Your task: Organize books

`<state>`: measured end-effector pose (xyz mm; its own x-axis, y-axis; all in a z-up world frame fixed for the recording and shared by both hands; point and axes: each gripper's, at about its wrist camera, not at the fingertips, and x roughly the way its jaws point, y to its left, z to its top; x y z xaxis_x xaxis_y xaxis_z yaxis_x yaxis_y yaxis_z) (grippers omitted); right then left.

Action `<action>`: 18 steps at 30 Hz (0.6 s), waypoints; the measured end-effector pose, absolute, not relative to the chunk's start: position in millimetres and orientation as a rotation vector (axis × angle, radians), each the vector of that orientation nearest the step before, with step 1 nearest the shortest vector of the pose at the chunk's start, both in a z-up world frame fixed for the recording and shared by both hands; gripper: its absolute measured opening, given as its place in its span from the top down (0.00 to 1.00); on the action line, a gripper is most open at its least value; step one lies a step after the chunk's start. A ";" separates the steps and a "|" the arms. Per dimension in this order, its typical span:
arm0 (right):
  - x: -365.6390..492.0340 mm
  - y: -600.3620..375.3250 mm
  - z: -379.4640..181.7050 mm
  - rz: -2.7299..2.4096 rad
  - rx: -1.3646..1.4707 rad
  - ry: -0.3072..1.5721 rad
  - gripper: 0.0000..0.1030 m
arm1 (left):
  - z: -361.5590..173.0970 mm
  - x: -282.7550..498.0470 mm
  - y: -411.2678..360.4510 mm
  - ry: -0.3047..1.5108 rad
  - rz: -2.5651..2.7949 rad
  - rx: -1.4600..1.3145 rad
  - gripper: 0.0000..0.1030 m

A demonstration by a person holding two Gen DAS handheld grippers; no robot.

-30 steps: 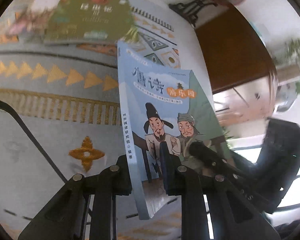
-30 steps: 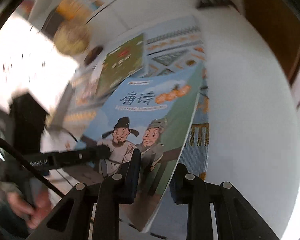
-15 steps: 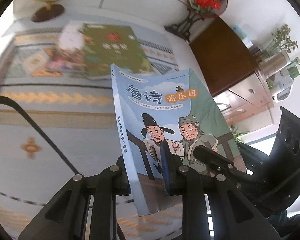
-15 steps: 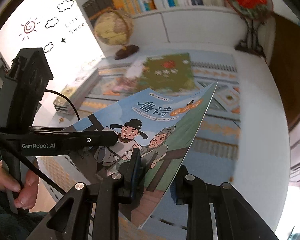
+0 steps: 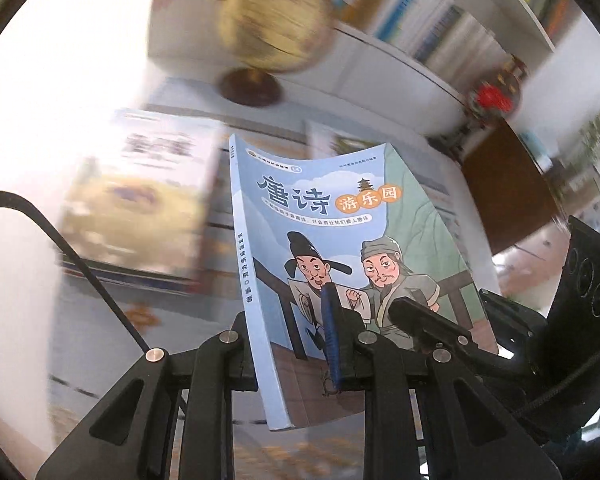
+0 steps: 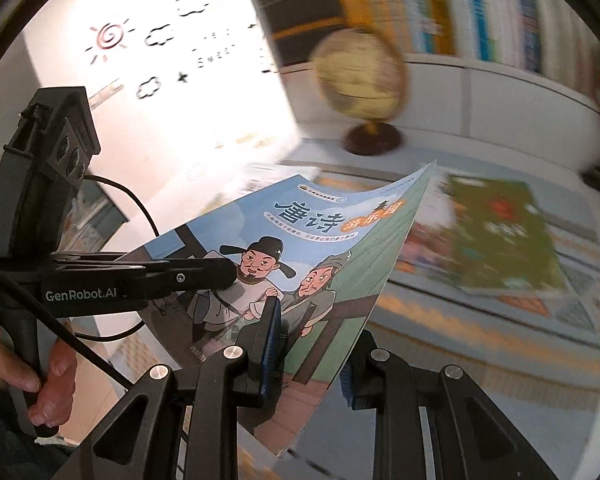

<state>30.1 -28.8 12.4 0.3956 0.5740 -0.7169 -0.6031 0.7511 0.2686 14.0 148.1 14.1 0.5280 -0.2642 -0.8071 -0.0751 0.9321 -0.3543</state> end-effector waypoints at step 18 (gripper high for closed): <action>115.0 113.5 -29.4 0.726 0.032 0.956 0.75 | -28.6 92.9 270.0 1.003 0.004 -0.355 0.78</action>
<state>115.0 113.5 -29.4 0.3624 0.5772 -0.7318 -0.5502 0.7662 0.3320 92.9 270.0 -28.6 0.5431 -0.1585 -0.8246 -0.1647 0.9428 -0.2897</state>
